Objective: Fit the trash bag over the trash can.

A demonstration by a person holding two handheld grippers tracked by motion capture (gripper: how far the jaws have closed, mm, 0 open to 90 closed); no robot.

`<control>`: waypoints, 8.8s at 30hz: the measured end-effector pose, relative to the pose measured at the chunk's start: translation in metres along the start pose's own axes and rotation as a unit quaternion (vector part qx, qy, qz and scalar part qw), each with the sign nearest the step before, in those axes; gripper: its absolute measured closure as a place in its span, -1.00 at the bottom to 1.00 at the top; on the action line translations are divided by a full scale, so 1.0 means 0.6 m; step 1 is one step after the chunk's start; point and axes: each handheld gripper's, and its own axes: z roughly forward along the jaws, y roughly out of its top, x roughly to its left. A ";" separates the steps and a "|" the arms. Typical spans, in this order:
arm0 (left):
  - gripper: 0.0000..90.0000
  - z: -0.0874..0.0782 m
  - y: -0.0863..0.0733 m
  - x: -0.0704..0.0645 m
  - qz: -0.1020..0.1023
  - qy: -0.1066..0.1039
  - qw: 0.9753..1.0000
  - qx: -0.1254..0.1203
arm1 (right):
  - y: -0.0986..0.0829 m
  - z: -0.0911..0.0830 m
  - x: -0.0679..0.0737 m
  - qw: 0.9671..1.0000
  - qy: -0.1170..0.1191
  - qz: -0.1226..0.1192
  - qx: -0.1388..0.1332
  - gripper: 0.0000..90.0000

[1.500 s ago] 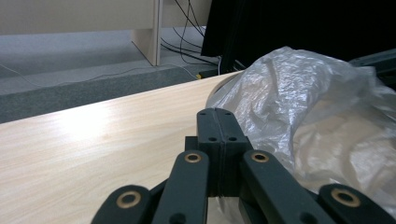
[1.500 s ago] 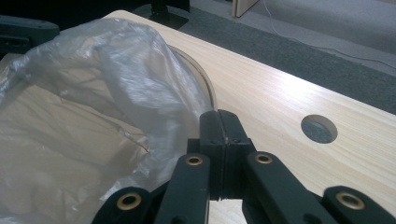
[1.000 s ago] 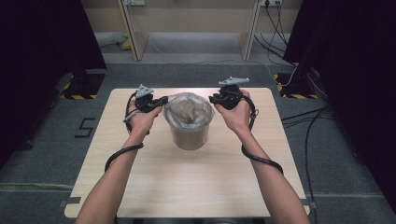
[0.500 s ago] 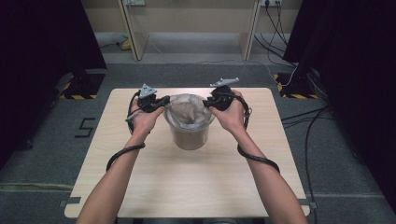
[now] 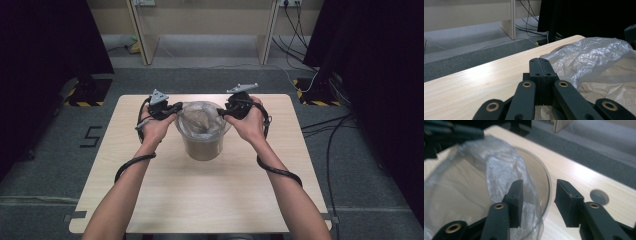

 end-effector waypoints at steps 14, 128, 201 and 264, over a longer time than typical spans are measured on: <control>0.98 0.010 0.007 -0.002 0.003 -0.001 1.000 -0.001 | -0.015 -0.008 -0.019 1.000 0.008 0.026 -0.008 1.00; 0.35 -0.058 0.007 0.022 -0.051 -0.062 0.996 0.022 | 0.020 0.025 -0.037 0.999 0.000 0.037 -0.011 0.52; 0.27 -0.021 0.023 0.035 -0.064 -0.067 0.995 0.028 | 0.005 0.016 -0.045 0.999 0.007 0.031 0.017 0.80; 0.99 0.019 0.024 0.031 -0.069 -0.052 0.995 0.049 | 0.014 0.023 -0.039 1.000 0.016 0.003 0.010 1.00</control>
